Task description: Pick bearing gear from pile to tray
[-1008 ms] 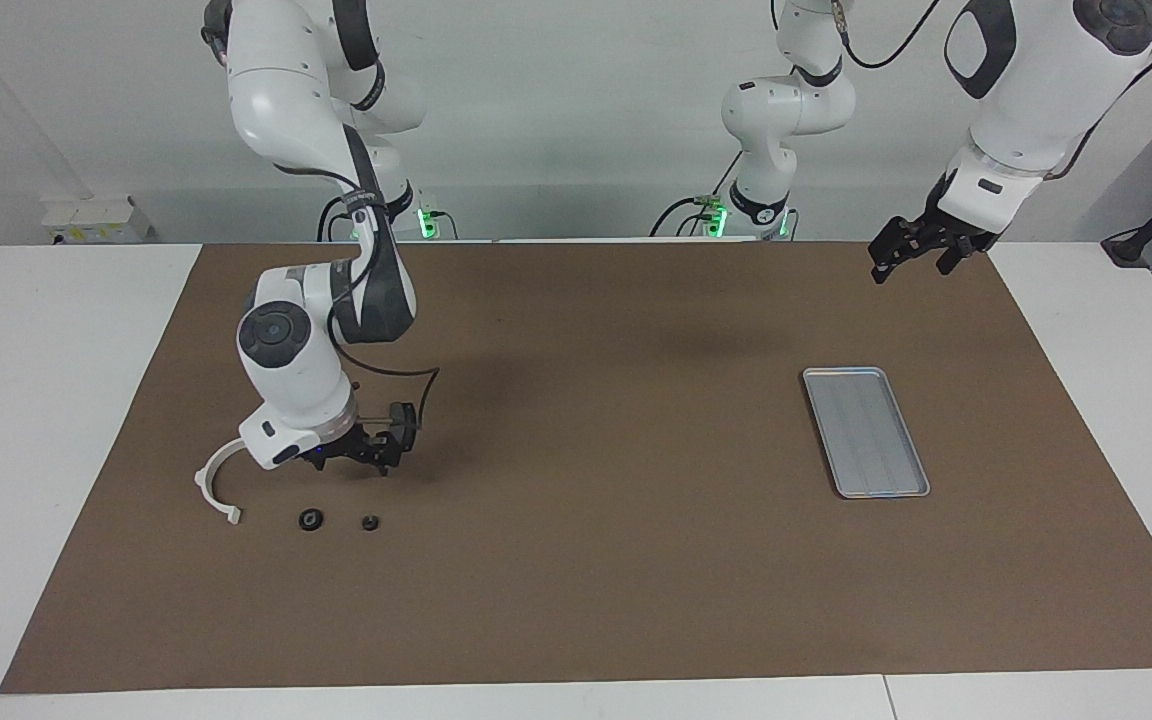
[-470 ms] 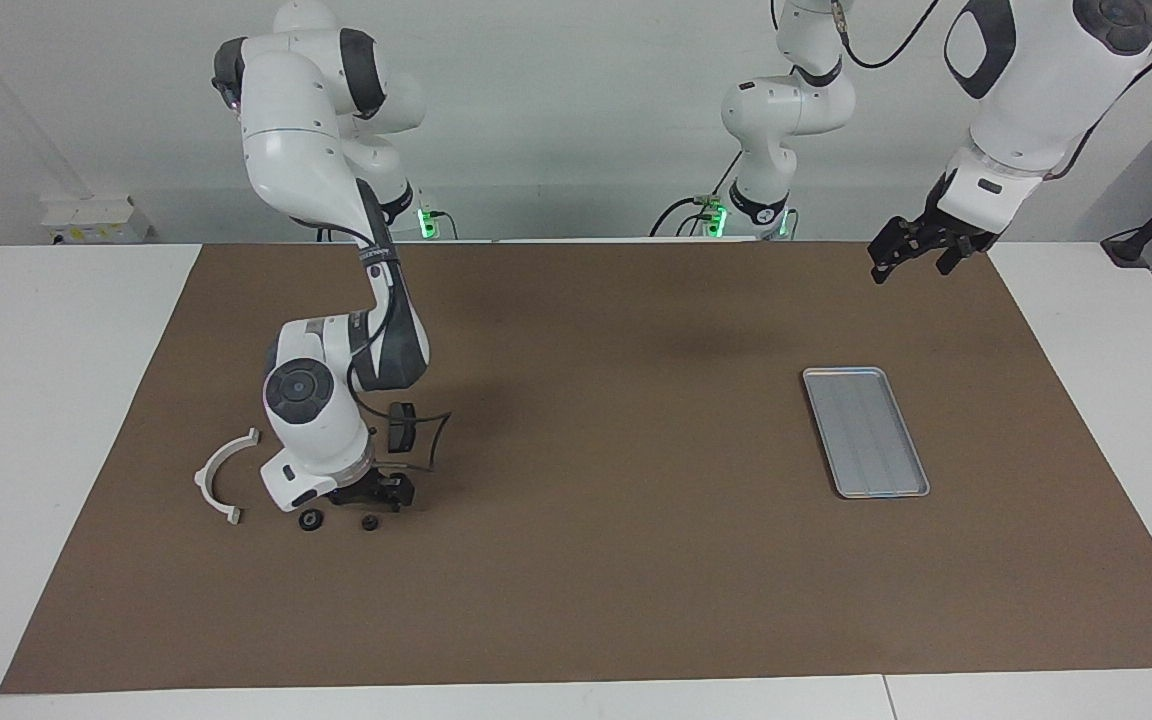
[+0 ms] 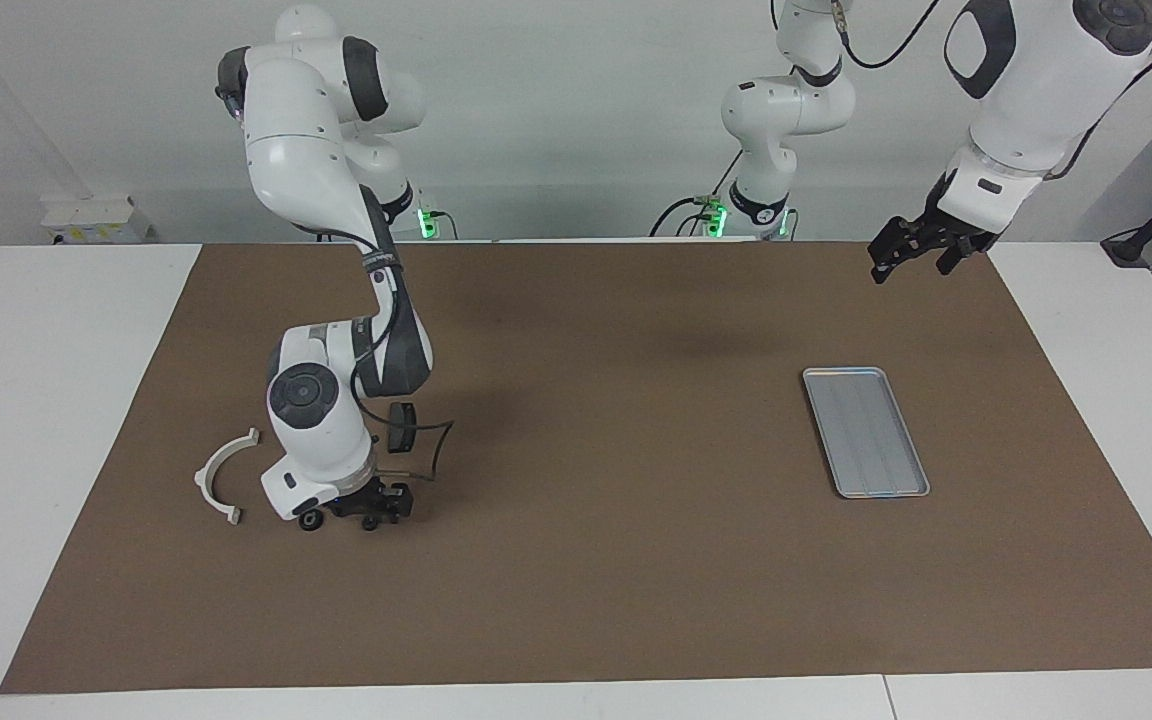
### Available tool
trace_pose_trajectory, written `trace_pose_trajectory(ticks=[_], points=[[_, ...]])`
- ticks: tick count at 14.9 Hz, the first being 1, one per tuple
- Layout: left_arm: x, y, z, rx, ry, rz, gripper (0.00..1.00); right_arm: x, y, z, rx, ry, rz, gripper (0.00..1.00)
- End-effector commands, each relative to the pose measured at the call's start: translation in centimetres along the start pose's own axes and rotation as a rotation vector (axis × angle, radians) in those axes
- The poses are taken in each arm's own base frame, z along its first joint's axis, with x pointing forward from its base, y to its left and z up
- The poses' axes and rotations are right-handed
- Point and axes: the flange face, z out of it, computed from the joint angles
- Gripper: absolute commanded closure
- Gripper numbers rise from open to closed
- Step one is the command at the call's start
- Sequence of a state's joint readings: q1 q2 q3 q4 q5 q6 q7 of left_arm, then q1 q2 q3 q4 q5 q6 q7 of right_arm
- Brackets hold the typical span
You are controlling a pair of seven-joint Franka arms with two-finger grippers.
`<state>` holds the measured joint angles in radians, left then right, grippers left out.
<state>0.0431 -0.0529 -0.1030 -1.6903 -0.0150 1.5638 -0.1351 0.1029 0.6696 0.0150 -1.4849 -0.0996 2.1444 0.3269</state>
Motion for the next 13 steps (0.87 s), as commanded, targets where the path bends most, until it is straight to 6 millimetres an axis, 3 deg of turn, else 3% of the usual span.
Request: trace_pose_trajectory(ticks=[1, 7, 9, 13], points=[[-0.6, -0.1, -0.5, 0.003, -0.003, 0.002, 0.0, 0.7, -0.2, 0.5, -0.001, 0.016, 0.035, 0.08], [-0.6, 0.0, -0.5, 0.003, -0.003, 0.003, 0.0, 1.2, -0.4, -0.1, 0.032, 0.061, 0.077, 0.25], [-0.6, 0.0, -0.5, 0.003, -0.003, 0.003, 0.0, 1.3, -0.2, 0.0, 0.033, 0.06, 0.094, 0.38], [-0.7, 0.0, -0.6, 0.003, -0.001, 0.003, 0.0, 0.7, 0.3, 1.1, 0.041, 0.032, 0.11, 0.44]])
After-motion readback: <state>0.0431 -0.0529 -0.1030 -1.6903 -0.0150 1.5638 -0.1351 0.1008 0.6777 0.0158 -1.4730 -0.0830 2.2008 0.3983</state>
